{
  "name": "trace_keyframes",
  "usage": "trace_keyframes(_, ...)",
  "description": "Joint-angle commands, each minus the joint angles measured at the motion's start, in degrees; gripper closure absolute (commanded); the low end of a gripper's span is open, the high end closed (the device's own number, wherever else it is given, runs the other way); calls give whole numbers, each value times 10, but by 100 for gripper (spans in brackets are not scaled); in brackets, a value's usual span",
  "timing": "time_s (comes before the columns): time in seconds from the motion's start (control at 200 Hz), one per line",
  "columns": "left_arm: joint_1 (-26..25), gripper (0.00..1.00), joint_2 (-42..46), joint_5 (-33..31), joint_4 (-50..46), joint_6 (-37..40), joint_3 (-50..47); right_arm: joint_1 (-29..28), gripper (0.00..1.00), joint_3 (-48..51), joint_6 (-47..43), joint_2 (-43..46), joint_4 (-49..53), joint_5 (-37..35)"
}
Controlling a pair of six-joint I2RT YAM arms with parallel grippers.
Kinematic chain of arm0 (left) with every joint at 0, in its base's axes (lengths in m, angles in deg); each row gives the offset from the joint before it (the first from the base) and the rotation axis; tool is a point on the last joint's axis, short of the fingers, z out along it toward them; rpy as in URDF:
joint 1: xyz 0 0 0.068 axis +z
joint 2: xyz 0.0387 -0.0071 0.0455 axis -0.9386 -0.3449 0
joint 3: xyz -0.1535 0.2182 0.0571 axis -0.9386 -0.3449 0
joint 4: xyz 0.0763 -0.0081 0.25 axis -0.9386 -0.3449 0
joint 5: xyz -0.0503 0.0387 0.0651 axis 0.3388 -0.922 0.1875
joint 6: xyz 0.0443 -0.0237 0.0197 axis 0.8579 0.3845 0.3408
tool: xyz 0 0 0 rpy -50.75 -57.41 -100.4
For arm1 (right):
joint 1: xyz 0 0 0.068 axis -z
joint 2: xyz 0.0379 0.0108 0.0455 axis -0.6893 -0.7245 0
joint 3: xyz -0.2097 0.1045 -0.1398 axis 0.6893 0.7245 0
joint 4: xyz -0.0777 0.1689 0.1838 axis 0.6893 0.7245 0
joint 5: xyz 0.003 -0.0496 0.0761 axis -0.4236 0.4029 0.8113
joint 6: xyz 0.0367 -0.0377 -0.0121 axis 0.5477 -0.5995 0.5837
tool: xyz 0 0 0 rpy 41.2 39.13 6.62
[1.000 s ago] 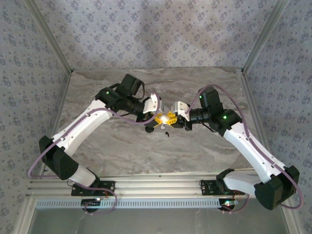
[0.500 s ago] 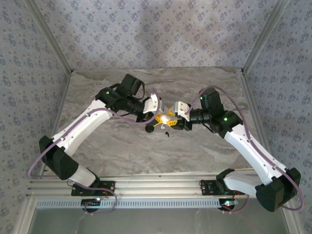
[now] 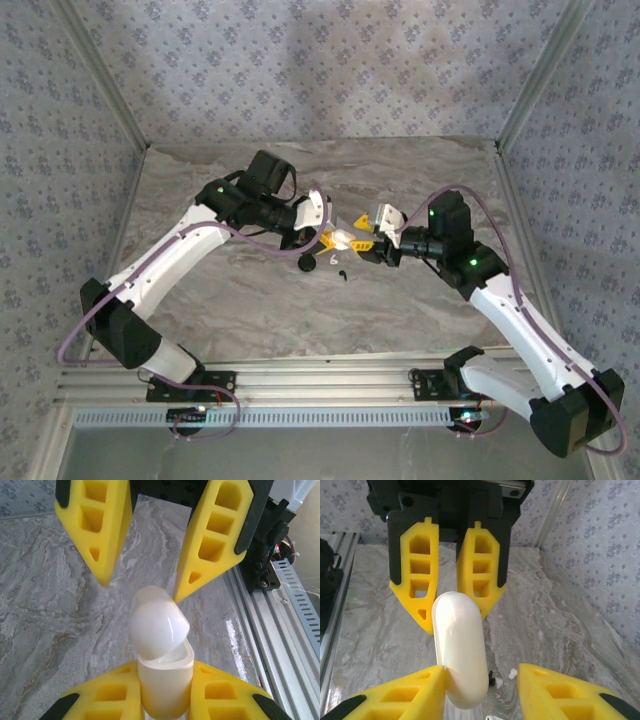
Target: Insert the wireless bluetooth earbuds into the charging case
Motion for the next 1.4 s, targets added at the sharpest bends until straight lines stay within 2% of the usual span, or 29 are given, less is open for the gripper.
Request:
trace_keyframes(0.0, -6, 81, 4, 51, -12, -1, -8, 11, 58, 17, 46, 10, -64, -60)
trace_keyframes(0.225, 1, 81, 3, 83, 17, -23, -20, 18, 58, 29, 74, 16, -79, -60)
trace_keyframes(0.44, 36, 82, 5, 128, 86, -82, -52, 36, 55, 30, 114, 27, -85, -38)
trace_keyframes(0.655, 80, 85, 14, 133, 270, -210, -130, 52, 53, 0, 204, 19, -15, -61)
trace_keyframes(0.904, 123, 86, 51, 104, 478, -336, -257, 52, 55, -41, 310, -47, 99, -155)
trace_keyframes(1.044, 143, 87, 66, 89, 645, -425, -337, 51, 56, -71, 373, -97, 163, -199)
trace_keyframes(1.199, 147, 88, 65, 70, 726, -448, -381, 44, 56, -101, 443, -153, 212, -232)
trace_keyframes(1.399, 170, 88, 66, 31, 847, -494, -459, 12, 56, -154, 484, -239, 302, -270)
